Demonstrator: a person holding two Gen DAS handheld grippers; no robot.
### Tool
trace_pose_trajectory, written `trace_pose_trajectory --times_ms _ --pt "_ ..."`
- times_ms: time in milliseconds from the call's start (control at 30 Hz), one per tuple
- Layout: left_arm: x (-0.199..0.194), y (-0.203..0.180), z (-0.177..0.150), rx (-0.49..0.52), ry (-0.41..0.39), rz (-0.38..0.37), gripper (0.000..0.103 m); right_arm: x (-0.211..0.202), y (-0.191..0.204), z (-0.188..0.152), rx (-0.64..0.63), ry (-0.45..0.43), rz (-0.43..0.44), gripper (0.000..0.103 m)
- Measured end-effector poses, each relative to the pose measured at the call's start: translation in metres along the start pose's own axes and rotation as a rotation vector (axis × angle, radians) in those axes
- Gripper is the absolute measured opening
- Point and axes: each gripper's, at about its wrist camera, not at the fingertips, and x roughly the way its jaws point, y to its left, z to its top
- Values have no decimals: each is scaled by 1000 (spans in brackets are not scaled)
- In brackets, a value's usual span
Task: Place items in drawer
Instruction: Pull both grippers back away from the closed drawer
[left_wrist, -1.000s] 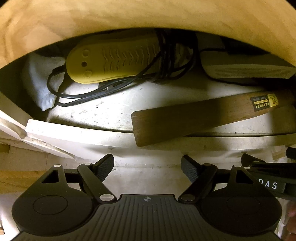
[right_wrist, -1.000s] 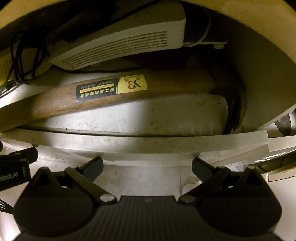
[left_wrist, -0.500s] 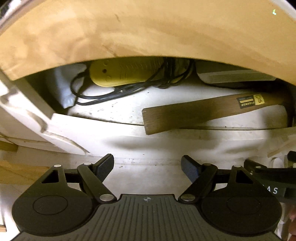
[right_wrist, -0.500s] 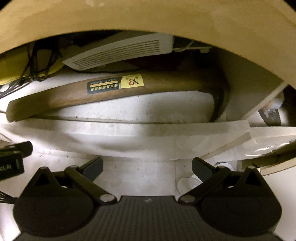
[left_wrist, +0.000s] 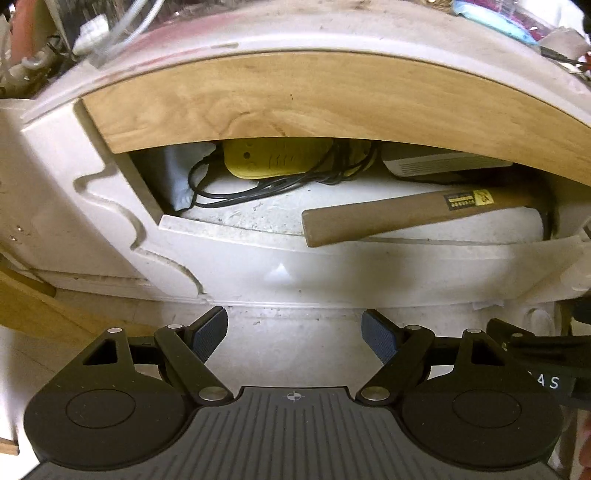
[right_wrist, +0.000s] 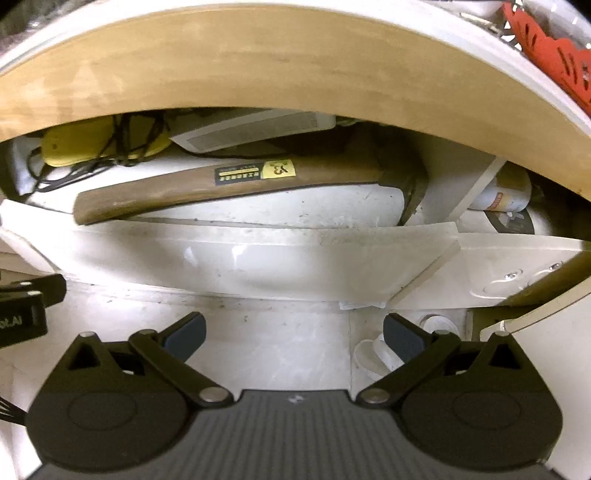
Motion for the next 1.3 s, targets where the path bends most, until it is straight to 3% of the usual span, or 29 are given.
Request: trace_pose_trajectory --times_ms 400,1300 --pt "-44 -7 -19 62 -73 21 80 -50 1 -22 -13 -59 31 103" --pt "-100 1 -48 17 -161 -36 80 -117 -3 -65 -3 -171 62 103"
